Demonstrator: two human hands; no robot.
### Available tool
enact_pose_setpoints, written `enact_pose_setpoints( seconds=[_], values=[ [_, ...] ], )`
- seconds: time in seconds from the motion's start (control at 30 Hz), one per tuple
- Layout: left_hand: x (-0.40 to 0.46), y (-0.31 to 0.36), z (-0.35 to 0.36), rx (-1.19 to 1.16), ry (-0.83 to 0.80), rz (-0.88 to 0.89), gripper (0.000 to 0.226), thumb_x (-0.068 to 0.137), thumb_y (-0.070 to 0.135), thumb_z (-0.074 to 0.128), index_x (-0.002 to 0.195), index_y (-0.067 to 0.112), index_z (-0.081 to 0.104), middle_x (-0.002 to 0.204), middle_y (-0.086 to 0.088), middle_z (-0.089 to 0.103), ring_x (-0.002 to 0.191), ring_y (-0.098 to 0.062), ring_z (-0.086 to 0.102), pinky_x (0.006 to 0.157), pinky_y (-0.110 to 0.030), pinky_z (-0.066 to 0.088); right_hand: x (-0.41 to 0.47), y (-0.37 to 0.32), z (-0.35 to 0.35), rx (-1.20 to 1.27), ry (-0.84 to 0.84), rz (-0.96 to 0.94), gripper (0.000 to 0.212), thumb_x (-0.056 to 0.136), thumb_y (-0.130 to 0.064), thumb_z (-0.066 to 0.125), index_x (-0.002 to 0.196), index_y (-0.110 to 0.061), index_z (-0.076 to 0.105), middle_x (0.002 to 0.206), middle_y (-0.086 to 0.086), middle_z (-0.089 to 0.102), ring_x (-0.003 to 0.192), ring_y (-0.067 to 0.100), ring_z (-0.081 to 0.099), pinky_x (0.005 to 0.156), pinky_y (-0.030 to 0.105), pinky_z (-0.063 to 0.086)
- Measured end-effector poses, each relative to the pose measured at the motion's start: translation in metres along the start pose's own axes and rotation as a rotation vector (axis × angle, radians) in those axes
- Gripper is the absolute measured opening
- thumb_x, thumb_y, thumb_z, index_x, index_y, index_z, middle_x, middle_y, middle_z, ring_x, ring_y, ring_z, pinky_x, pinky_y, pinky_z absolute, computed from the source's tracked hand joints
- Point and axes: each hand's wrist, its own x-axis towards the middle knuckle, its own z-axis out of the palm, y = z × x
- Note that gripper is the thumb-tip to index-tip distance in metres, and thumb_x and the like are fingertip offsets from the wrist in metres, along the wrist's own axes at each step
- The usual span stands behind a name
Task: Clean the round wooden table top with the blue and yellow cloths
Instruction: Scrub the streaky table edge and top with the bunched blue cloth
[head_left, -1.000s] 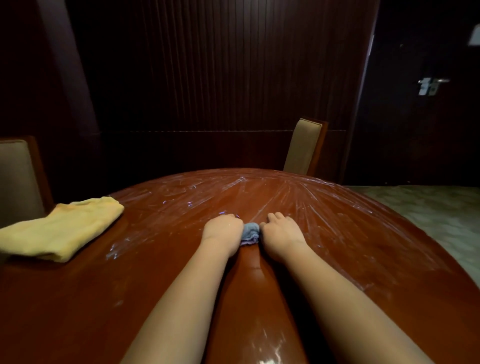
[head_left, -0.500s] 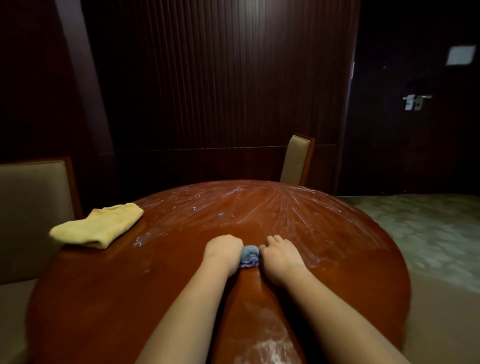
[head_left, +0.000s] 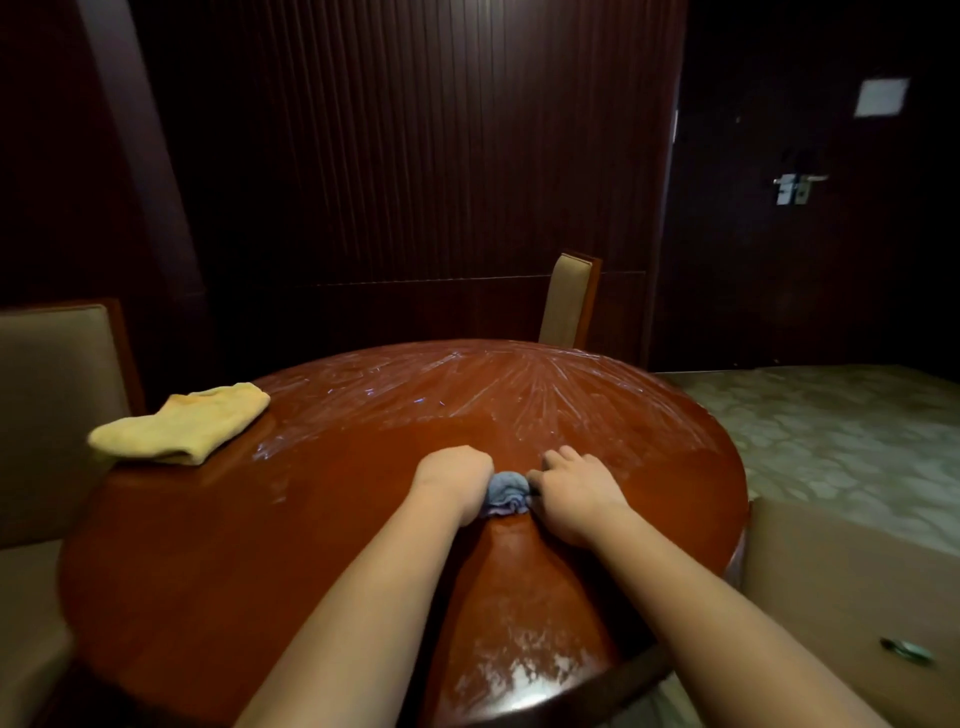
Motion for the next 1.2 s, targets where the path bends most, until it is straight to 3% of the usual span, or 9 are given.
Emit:
enact_pose_setpoints(
  seconds=[0.5, 0.7, 1.2],
  values=[
    [0.074, -0.008, 0.007, -0.014, 0.020, 0.007, 0.021, 0.086, 0.003, 0.054, 0.102, 0.003, 0.067, 0.109, -0.017, 0.066, 0.100, -0.037, 0.062, 0.076, -0.039, 0.051, 0.065, 0.028, 0.015, 0.023, -0.024, 0.073, 0.032, 0.100, -0.029, 0.038, 0.129, -0.024, 0.051, 0.128, 0.008, 0.044, 0.123, 0.027, 0.037, 0.096, 0.037, 0.033],
    [0.125, -0.023, 0.014, 0.015, 0.056, -0.010, 0.024, 0.091, 0.007, 0.050, 0.111, 0.003, 0.064, 0.116, -0.016, 0.064, 0.106, -0.035, 0.061, 0.079, -0.039, 0.050, 0.116, 0.037, 0.024, 0.035, -0.028, 0.090, 0.034, 0.100, -0.027, 0.037, 0.131, -0.024, 0.051, 0.127, 0.008, 0.045, 0.121, 0.027, 0.038, 0.096, 0.037, 0.034],
    [0.207, -0.047, 0.031, 0.024, 0.105, -0.026, 0.022, 0.089, 0.010, 0.053, 0.106, 0.006, 0.066, 0.111, -0.012, 0.064, 0.102, -0.033, 0.062, 0.079, -0.038, 0.050, 0.196, 0.058, 0.042, 0.044, -0.035, 0.120, 0.036, 0.100, -0.025, 0.034, 0.133, -0.023, 0.050, 0.133, 0.010, 0.043, 0.126, 0.029, 0.037, 0.102, 0.039, 0.031]
  ],
)
